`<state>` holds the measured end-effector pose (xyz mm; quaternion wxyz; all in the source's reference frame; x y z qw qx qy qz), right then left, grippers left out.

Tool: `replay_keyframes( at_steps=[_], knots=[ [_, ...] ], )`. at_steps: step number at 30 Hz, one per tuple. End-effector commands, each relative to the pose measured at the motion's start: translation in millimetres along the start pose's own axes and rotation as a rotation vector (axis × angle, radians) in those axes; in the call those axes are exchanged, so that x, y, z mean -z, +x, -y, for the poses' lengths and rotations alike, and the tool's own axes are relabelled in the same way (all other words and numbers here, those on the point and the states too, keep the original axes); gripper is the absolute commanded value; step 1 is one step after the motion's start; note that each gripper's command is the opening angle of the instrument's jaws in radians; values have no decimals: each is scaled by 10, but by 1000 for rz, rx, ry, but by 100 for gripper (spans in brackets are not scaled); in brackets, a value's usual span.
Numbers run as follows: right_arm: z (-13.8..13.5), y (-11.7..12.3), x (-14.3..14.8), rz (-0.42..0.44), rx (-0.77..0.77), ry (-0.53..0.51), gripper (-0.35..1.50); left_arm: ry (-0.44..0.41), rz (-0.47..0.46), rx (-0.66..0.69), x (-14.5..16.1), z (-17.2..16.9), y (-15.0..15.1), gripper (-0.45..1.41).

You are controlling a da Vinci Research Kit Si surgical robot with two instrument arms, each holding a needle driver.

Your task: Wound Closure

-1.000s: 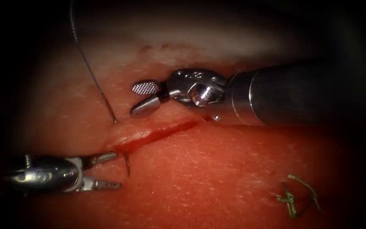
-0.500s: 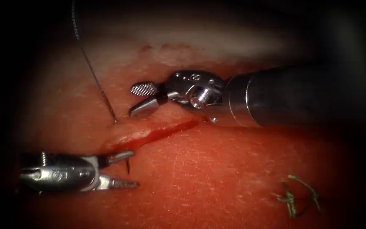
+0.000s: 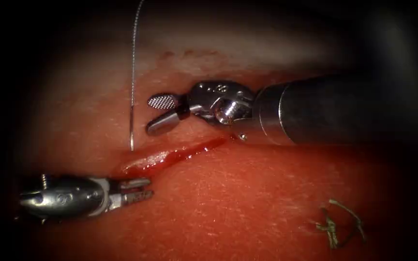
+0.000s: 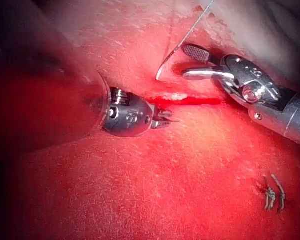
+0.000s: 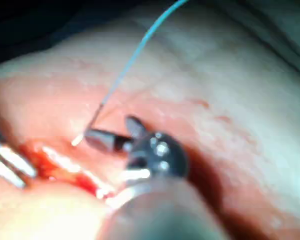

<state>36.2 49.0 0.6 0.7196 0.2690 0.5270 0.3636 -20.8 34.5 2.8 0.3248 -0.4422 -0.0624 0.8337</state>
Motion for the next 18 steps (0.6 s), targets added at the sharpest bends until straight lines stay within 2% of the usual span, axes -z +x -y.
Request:
replay_keyframes(
  at_steps=[1,7,9,16,18],
  knots=[
    [-1,-4,-8,0,0,2,115,-26,-13,33,-4,-7,-3,-35],
    [0,-7,-9,2,3,1,115,-163,-46,262,10,-14,20,-35],
    [0,-10,-11,10,6,2,115,-238,-54,378,15,-20,30,-35],
    [1,-11,-11,22,9,-1,115,-404,-71,580,27,-28,43,-35],
    [1,-10,-9,22,8,1,115,-402,-73,580,31,-26,46,-35]
  ],
)
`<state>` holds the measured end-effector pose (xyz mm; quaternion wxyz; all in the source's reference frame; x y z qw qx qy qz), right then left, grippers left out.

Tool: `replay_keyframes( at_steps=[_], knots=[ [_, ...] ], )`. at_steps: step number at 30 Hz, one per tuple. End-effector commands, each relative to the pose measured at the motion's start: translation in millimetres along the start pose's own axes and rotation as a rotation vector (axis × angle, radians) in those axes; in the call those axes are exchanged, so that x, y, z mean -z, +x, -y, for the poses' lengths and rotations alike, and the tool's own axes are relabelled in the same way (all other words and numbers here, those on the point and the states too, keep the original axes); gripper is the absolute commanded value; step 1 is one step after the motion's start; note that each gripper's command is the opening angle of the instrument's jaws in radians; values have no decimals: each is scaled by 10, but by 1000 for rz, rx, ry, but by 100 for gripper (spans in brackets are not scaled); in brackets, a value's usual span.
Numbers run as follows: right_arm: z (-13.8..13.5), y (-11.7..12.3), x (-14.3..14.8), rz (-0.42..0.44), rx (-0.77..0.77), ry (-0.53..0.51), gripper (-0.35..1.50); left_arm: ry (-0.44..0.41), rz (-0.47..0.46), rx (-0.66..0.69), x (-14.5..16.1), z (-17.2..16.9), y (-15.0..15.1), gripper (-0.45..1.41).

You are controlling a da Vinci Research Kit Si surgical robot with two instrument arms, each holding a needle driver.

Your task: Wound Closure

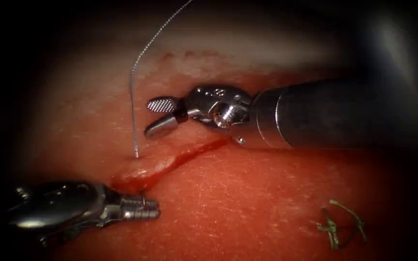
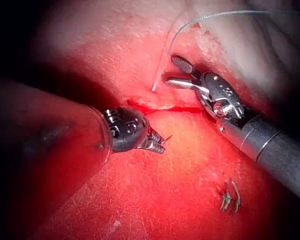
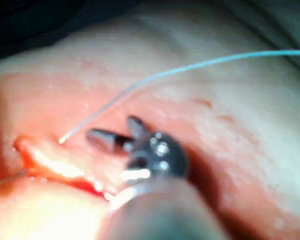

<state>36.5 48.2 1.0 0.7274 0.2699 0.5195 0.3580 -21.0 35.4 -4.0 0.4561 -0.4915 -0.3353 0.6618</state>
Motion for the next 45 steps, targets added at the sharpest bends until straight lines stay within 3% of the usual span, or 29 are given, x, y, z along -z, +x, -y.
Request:
replay_keyframes(
  at_steps=[1,5,13,16,19,23,25,35,40,45],
  knots=[
    [-1,-2,-4,0,-1,4,113,1,-1,10,-4,1,-6,-35],
    [-3,-1,-2,0,-1,5,111,-58,-4,101,4,-6,-8,-35],
    [-5,-2,2,13,1,4,111,-142,3,118,12,-32,3,-35],
    [-5,-2,4,13,1,6,111,-149,-8,-23,16,-40,10,-35],
    [-5,0,9,14,-7,9,111,-79,-26,-206,19,-44,18,-35],
    [-5,1,16,23,-31,11,111,1,-32,-341,23,-49,27,-35],
    [-5,1,24,33,-72,14,110,104,-35,-483,28,-51,39,-35],
    [1,5,37,43,-172,26,101,318,-62,-690,37,-34,87,-35],
    [8,26,55,37,-261,44,98,370,-61,-758,27,-19,82,-35],
    [19,41,64,7,-422,79,89,417,-44,-895,6,2,55,-35]
  ],
)
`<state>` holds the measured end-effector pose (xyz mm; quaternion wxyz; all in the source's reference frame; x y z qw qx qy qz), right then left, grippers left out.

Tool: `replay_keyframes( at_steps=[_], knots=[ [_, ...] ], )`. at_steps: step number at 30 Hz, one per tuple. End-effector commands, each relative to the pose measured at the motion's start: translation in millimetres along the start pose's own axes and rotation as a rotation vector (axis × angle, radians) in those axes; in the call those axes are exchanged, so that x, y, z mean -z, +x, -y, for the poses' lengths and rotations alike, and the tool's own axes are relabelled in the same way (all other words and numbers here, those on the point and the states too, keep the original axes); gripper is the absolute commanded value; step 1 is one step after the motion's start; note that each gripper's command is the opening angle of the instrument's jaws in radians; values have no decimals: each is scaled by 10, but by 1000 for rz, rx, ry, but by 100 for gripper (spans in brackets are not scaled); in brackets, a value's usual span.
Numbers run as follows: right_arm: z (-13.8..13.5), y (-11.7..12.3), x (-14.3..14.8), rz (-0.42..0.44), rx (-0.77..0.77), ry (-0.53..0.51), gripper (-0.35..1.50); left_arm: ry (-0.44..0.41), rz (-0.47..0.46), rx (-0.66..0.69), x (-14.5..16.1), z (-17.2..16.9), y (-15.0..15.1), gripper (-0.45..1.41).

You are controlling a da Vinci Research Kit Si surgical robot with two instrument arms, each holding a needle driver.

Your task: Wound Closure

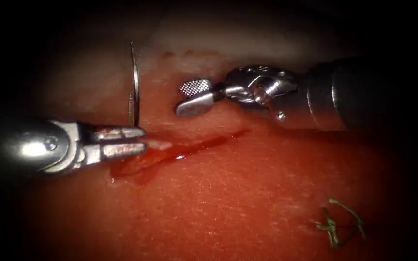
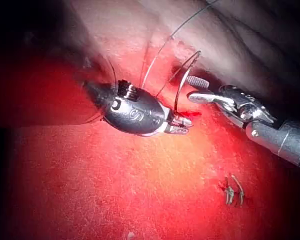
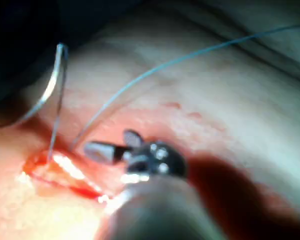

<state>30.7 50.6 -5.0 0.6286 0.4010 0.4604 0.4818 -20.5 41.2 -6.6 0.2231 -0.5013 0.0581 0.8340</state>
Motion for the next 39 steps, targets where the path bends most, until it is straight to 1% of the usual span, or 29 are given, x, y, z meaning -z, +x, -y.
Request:
replay_keyframes(
  at_steps=[1,2,4,11,14,20,23,26,33,37,39],
  knots=[
    [1,-1,-11,-5,-36,10,89,6,5,-14,-8,-14,-13,-35],
    [4,-5,-14,-8,-72,14,89,8,5,-22,-12,-23,-21,-35],
    [5,-8,-16,-9,-77,17,89,11,6,-34,-16,-32,-27,-35],
    [7,-11,-15,-9,-124,80,88,35,14,-64,-30,-45,-25,-35],
    [6,-14,-16,-9,-134,83,86,38,15,-69,-32,-46,-24,-35],
    [12,-20,-19,-3,-150,110,74,44,17,-69,-34,-42,-28,-35],
    [14,-18,-21,-5,-153,109,67,47,18,-71,-35,-43,-31,-35],
    [18,-15,-22,-15,-158,120,66,50,19,-71,-37,-44,-31,-35],
    [16,-16,-27,-21,-156,123,66,52,20,-71,-38,-45,-31,-35],
    [16,-17,-30,-25,-168,126,52,49,19,-70,-38,-44,-30,-35],
    [16,-18,-31,-25,-167,126,39,49,19,-69,-38,-44,-29,-35]
  ],
)
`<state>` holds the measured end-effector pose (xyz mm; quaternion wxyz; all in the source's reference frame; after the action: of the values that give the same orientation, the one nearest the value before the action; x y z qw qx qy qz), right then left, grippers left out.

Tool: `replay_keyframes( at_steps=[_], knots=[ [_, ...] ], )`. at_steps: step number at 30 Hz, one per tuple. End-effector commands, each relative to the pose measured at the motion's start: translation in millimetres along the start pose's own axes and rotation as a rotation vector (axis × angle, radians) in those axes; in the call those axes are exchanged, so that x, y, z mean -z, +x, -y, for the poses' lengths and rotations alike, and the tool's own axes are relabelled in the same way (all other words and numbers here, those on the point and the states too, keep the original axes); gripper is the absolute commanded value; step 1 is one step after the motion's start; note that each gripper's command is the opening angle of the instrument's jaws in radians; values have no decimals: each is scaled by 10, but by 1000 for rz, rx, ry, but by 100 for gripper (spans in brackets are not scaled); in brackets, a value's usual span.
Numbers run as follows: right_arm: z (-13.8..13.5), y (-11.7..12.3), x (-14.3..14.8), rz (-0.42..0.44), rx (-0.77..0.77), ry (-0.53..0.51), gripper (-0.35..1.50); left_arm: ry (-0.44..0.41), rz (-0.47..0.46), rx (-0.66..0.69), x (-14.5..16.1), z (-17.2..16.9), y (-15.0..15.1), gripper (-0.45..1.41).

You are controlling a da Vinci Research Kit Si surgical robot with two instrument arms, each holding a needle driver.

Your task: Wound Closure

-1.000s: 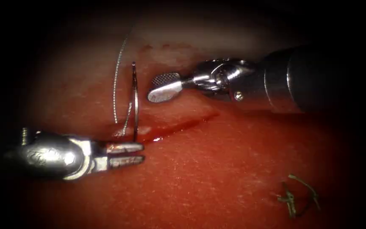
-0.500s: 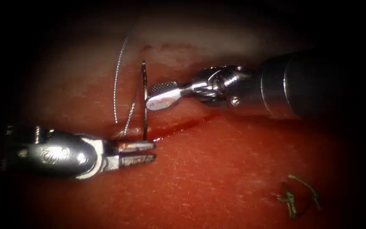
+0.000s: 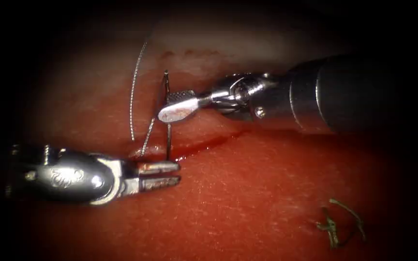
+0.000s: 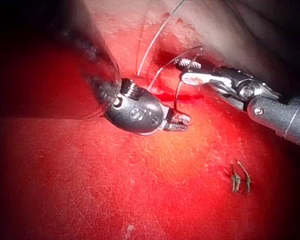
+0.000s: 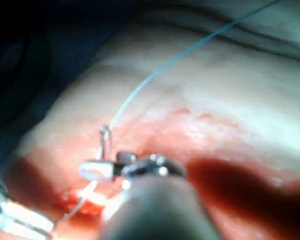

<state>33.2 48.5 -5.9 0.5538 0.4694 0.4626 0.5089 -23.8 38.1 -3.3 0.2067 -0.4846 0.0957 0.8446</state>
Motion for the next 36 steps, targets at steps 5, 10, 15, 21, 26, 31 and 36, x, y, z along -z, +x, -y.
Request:
replay_keyframes(
  at_steps=[5,10,15,21,26,31,36],
  knots=[
    [-4,-4,-9,0,1,8,19,-5,2,5,-4,-5,-2,-35],
    [-3,-5,-11,8,2,17,0,-3,0,7,-3,-4,-1,-35],
    [-3,-5,-12,16,2,22,-35,-2,0,7,-4,-5,0,-35],
    [-5,0,-9,17,49,28,-35,-23,-2,129,-7,-3,5,22],
    [-8,2,-3,17,97,30,-35,-31,2,254,-8,3,10,68],
    [-9,2,-2,15,133,34,-35,-121,-18,339,1,10,14,78],
    [-11,5,0,-3,209,42,-35,-295,-49,384,25,16,16,73]
  ],
)
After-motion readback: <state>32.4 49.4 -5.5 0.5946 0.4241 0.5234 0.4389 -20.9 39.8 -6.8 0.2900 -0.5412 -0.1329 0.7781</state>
